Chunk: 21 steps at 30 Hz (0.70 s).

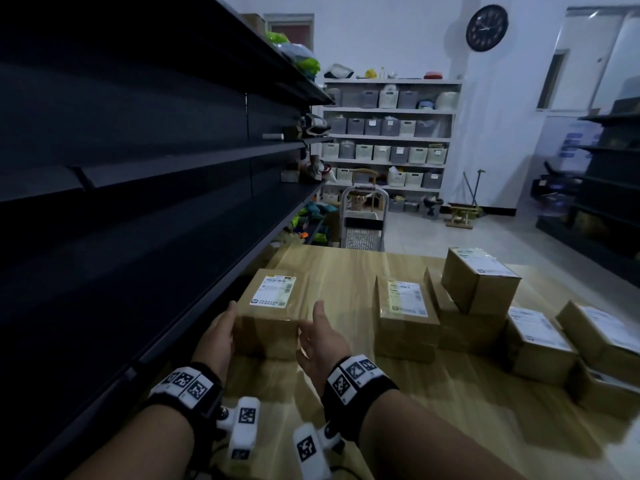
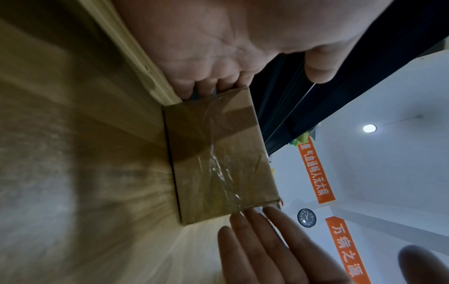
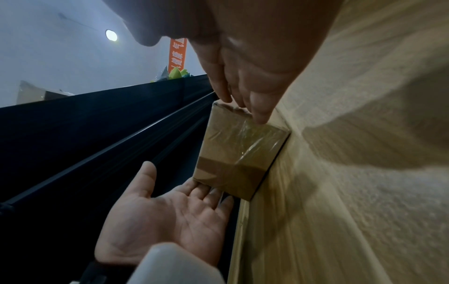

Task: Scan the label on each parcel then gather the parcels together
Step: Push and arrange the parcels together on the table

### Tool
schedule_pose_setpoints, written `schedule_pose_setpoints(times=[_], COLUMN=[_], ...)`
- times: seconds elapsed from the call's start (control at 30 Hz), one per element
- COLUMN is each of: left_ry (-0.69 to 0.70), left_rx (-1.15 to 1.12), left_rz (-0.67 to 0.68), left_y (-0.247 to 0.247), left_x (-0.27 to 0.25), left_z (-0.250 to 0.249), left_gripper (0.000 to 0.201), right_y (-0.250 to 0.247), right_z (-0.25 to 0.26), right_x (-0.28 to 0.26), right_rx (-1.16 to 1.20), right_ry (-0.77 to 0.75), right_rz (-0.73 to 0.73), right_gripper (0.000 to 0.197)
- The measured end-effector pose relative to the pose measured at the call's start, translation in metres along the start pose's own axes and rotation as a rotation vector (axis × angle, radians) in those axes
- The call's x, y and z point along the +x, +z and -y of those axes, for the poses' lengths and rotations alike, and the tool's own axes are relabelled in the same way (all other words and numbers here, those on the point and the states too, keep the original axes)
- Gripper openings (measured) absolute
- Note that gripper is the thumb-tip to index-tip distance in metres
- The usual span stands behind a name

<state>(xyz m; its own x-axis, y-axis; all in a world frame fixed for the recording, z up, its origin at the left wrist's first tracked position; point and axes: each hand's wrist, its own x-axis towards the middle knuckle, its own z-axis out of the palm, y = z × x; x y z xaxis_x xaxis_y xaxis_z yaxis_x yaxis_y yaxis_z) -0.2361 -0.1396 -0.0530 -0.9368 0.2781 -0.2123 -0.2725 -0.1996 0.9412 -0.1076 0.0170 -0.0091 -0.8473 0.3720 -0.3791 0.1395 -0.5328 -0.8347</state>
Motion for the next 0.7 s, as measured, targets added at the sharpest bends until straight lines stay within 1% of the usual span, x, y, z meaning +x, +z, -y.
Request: schedule_pose_setpoints(times=[0.03,0.07,0.17,0.2,0.27,0.33,0.43,0.5,0.53,0.63,0.67,0.7], left_ry=[0.053,0.116,0.267,0.292,0.343,0.347,0.367,0.362,0.348,0.3,0.264,0.231], left_rx=[0.021,0.061,0.133,0.135,0.101,0.041,0.068,0.058,0.059,0.156,0.201,0.232], left_rz=[-0.042,-0.059,-0.099,-0.096,-0.089,-0.071,-0.031,0.003,0.025,0.107,0.135,0.165], left_y=[0.001,0.006,0.023,0.029,0.043,0.058,0.088,0.111,0.123,0.149,0.157,0.165], left_x=[-0.004,-0.014,-0.046,-0.056,-0.07,-0.076,-0.084,-0.091,-0.094,-0.098,-0.099,-0.101], left_z=[-0.002,-0.009,-0.027,-0.033,-0.04,-0.039,-0.034,-0.024,-0.019,0.004,0.012,0.02], left_gripper=[0.11,0.109,0.053,0.043,0.037,0.031,0.024,0.028,0.036,0.079,0.086,0.088], right_y=[-0.001,-0.004,-0.017,-0.024,-0.039,-0.058,-0.089,-0.111,-0.122,-0.155,-0.167,-0.178], right_z=[0.002,0.004,0.012,0.016,0.025,0.036,0.048,0.056,0.06,0.068,0.071,0.072], right_x=[-0.004,-0.004,-0.006,-0.008,-0.015,-0.023,-0.029,-0.032,-0.035,-0.041,-0.041,-0.041], right_rx=[-0.002,0.0,-0.001,0.004,0.03,0.081,0.179,0.255,0.283,0.268,0.238,0.205], right_ry=[0.002,-0.007,-0.093,-0.122,-0.175,-0.212,-0.259,-0.274,-0.277,-0.316,-0.326,-0.331], right_rz=[0.003,-0.004,-0.04,-0.048,-0.066,-0.106,-0.186,-0.246,-0.273,-0.367,-0.397,-0.423], right_gripper=[0.079,0.08,0.079,0.076,0.069,0.065,0.063,0.064,0.062,0.058,0.057,0.058])
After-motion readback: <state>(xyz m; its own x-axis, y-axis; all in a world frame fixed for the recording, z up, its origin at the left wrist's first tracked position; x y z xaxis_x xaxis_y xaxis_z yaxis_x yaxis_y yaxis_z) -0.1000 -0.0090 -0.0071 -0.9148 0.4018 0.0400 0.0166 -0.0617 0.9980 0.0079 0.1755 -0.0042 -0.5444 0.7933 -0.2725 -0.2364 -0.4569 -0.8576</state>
